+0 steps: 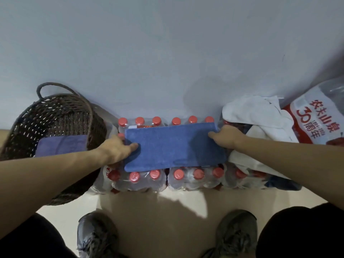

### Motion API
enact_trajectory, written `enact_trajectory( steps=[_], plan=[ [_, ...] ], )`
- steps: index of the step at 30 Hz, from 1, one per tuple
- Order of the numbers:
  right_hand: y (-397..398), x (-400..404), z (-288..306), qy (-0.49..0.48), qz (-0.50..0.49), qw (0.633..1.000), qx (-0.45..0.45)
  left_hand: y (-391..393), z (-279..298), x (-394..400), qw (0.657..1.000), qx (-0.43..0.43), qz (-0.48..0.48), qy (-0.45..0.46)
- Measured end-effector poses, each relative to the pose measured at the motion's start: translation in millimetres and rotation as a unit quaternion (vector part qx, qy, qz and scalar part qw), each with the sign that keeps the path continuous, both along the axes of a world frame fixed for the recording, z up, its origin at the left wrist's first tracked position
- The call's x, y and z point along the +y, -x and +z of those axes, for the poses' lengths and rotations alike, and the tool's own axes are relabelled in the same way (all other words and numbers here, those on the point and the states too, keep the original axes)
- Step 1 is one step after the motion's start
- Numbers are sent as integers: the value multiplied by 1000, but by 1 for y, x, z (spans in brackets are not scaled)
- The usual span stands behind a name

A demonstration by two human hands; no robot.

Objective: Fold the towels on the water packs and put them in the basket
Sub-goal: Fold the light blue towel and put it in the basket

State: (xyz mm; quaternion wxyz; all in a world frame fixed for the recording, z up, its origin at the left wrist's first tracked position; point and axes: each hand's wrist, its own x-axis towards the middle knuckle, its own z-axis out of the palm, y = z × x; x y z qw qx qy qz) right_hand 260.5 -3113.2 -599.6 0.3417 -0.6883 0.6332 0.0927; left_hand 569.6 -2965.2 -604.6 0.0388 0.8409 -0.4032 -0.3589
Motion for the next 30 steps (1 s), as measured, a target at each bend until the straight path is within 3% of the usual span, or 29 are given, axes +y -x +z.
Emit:
enact_trajectory(
  steps=[4, 8, 10, 15, 18, 21, 25, 30],
  plan=[
    [5, 12, 0, -80, -51, 995, -35, 14, -1, 13, 999, 12, 0, -32],
    [9, 14, 6, -68, -73, 995, -19, 15, 4, 15, 999, 12, -6, -34],
    [8, 14, 11, -74, -90, 992, -55, 15, 9, 14, 999, -6, -23, -48],
    [8, 30, 15, -191, -89, 967, -143, 20, 16, 18, 971, -199, -120, -50],
    [9, 34, 13, -228, -103, 952, -177, 38, 10, 19, 933, -306, -175, 63],
    [9, 35, 13, -226, -125, 946, -198, 63, -1, 16, 932, -215, -196, 215],
    [13, 32, 18, -219, -106, 945, -220, 84, -28, 22, 955, -166, -185, 159],
    [25, 22, 23, -219, -65, 961, -154, 99, -53, 40, 950, -212, -187, 133]
  ],
)
